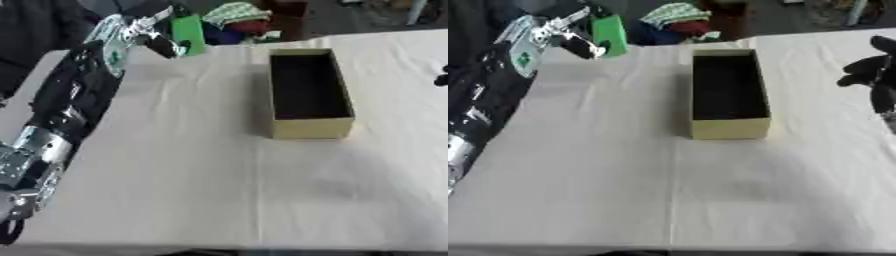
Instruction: Pick up objects on the table and place them in the box.
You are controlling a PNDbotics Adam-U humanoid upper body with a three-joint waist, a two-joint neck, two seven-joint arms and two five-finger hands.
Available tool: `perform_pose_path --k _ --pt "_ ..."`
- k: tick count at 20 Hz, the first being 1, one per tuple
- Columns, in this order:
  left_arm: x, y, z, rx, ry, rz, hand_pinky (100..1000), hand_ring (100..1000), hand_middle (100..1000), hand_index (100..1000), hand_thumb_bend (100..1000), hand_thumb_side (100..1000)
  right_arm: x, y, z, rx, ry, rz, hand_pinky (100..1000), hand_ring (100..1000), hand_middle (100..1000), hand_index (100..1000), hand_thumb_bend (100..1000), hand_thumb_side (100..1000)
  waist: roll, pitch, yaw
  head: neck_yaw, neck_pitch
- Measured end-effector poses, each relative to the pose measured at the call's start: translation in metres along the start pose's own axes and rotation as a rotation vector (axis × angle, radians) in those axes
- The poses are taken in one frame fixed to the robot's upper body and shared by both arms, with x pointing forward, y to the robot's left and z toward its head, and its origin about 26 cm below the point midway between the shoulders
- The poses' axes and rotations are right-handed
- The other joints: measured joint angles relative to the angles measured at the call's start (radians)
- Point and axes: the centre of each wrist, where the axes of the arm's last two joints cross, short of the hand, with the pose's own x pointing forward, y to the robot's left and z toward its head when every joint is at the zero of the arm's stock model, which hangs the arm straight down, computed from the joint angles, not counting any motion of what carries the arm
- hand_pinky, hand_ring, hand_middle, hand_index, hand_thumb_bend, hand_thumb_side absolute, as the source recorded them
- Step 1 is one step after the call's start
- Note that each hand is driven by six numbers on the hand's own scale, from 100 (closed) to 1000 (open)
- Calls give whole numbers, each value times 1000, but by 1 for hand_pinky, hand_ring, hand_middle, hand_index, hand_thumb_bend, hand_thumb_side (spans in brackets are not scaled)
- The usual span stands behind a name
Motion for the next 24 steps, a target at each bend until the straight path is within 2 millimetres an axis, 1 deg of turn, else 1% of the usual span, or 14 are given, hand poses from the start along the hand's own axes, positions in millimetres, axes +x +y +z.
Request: perform_pose_path --k 3,6,7,11,13,17,20,23,24 --pt "32 1 -11 6 -122 -17 652 591 558 895 116 158 -1 4 -3 13 -6 -11 839 724 736 1000 100 499 -2 0 -14 8 0" --pt "60 -2 -19 -8 -225 -27 658 597 565 897 116 188 -1 5 -6 22 -16 -19 839 724 736 1000 100 498 -2 0 -27 17 0" --pt "68 -5 -22 -18 -252 -30 659 599 567 898 108 223 -1 6 -7 24 -19 -23 839 724 736 1000 100 499 -2 1 -32 20 0" --pt "93 -20 -29 -73 -340 -32 666 608 578 903 113 285 -1 8 -10 36 -24 -26 839 724 735 1000 100 501 -1 4 -45 24 0" --pt "102 -27 -31 -98 -378 -34 671 615 586 908 127 318 -1 8 -10 40 -26 -29 839 724 735 1000 100 502 1 4 -50 25 0" --pt "116 -37 -33 -136 -440 -47 689 639 614 917 150 379 -1 10 -13 45 -34 -39 839 723 734 1000 100 502 2 4 -55 26 0" --pt "122 -43 -34 -169 -468 -61 705 665 643 923 158 378 -1 10 -13 48 -35 -40 839 723 730 1000 100 501 2 4 -57 26 0" --pt "125 -50 -33 -210 -478 -85 710 675 657 924 152 351 -1 10 -13 51 -34 -41 840 723 729 1000 100 502 2 4 -57 26 0" --pt "125 -52 -33 -221 -477 -94 712 679 662 925 160 378 -1 10 -13 52 -35 -41 840 723 729 1000 100 502 2 4 -57 26 0"
